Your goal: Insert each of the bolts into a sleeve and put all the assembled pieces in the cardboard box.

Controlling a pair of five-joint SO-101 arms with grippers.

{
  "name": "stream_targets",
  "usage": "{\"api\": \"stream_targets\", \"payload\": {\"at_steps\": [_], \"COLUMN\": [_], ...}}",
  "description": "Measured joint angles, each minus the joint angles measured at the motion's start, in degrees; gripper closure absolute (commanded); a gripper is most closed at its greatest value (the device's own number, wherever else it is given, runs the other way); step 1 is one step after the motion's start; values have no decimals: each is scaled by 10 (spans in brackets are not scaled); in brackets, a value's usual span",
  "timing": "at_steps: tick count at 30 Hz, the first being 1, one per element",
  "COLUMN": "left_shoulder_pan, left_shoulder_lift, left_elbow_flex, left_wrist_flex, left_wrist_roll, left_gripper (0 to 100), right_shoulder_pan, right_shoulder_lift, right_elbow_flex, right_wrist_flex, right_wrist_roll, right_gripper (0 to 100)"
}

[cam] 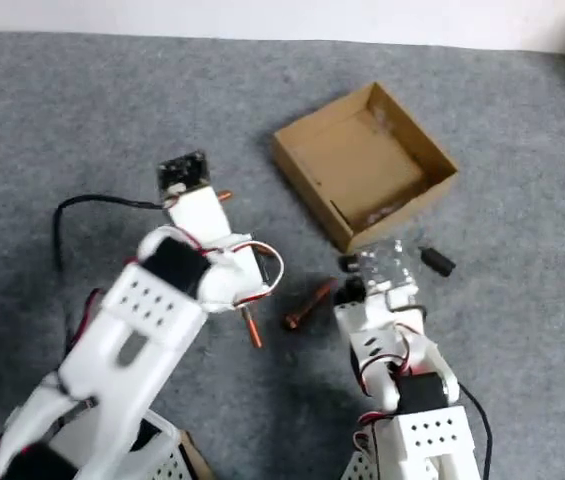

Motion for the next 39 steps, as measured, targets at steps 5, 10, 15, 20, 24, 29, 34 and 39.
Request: {"api": "stream_targets", "payload": {"at_steps": [5,10,15,20,24,29,34,39], "left_shoulder_pan": [-11,-19,-19,-20,-25,-22,-25,-4], "left_shoulder_lift": [-44,-48,-48,-94,-168,-260,-309,-317], "left_elbow_flex": [11,89,178,219,255,297,300,335], "left_wrist_flex": [-53,-182,-336,-414,-457,-523,-542,-544], "left_wrist_roll": [-3,-7,-33,-66,-71,-107,-142,-142], "left_gripper": [994,994,994,994,994,994,994,994], "right_shoulder_pan": [-27,-27,-28,-53,-62,-96,-130,-152], "right_shoulder_lift": [-2,-5,-60,-200,-194,-208,-209,-209], "right_elbow_flex": [-66,-76,-76,-25,13,19,20,20], "right_wrist_flex": [0,0,0,25,26,29,44,44], "right_wrist_roll": [2,2,-39,-47,-47,-3,1,3], "right_gripper": [992,992,992,992,992,992,992,992]}}
